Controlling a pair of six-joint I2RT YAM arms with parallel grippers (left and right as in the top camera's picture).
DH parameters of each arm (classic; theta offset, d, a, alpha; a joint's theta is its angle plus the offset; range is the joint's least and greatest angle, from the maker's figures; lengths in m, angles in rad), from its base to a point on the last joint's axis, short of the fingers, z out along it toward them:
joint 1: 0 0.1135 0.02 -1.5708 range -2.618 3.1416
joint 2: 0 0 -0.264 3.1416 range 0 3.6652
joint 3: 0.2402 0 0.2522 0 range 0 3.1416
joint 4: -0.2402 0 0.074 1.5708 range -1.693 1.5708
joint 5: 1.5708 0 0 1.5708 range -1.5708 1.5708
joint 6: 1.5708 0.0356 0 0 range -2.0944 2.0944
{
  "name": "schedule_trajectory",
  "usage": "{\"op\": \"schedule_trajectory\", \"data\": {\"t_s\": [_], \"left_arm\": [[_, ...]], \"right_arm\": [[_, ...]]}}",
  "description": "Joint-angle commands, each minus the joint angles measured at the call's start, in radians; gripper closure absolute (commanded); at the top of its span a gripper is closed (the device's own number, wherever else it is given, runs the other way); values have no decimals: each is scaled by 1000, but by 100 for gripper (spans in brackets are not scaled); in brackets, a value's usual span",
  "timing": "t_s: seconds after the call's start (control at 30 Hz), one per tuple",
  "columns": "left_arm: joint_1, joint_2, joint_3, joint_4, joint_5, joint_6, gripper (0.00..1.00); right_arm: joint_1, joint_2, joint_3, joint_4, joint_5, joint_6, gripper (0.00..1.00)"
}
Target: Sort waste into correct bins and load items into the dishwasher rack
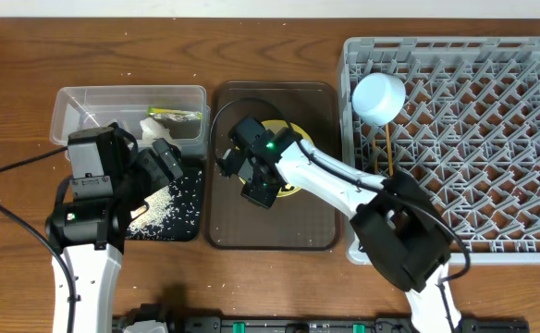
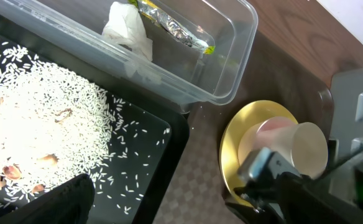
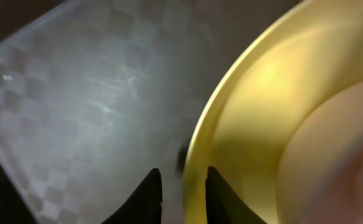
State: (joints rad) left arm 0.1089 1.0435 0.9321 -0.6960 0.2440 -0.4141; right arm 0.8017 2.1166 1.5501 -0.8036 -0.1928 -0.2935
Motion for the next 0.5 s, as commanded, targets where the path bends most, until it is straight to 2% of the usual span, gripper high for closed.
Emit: {"op": "schedule_trajectory", "data": {"t_s": [0.0,0.23,0.47], "left_arm": [[4,1,22,0,-2,13,4],[4,1,22,0,-2,13,4],[4,1,22,0,-2,13,4]], "right_arm": [[8,-109,-3,0,-22,9,74],[8,-223,-3,-2,24,9,72],[1,-231,-3,-19,148,9,81]]}}
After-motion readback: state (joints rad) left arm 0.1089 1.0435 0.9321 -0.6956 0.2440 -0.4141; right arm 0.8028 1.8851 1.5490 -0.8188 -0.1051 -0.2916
